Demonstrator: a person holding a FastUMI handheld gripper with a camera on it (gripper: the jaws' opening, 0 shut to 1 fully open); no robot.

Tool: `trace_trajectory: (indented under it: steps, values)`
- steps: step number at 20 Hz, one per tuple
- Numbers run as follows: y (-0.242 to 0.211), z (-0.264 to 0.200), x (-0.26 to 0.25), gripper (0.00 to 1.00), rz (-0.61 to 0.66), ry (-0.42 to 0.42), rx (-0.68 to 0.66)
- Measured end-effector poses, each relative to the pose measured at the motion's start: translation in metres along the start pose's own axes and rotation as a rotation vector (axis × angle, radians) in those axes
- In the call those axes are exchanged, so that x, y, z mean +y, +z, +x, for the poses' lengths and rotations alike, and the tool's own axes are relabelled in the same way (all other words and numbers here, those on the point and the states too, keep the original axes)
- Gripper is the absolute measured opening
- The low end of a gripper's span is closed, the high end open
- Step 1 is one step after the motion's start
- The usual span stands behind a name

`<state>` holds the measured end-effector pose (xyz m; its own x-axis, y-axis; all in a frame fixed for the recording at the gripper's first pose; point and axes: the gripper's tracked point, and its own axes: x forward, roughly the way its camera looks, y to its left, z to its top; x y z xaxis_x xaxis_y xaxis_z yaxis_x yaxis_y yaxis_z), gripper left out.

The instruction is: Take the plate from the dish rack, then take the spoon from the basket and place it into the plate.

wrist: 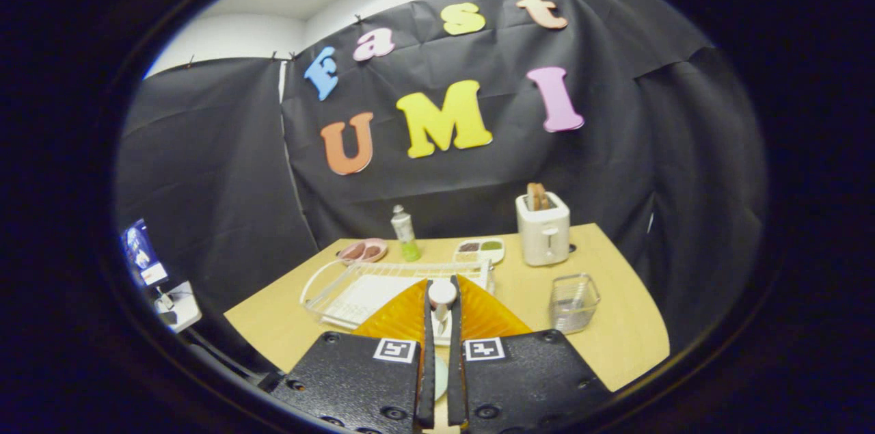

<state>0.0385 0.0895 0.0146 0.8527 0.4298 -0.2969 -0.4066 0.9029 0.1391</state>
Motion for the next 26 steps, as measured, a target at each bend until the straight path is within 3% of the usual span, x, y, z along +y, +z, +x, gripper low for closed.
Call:
trace_trajectory:
  steps: [5,12,19,26]
  values:
    - [-0.062,0.029,0.053,0.13,-0.017,0.105,0.146]
    - [-0.114,0.049,0.078,0.13,-0.003,0.169,0.260]
    - [-0.129,0.054,0.076,0.13,0.083,0.175,0.294]
    - [-0.130,0.057,0.058,0.27,0.115,0.109,0.296]
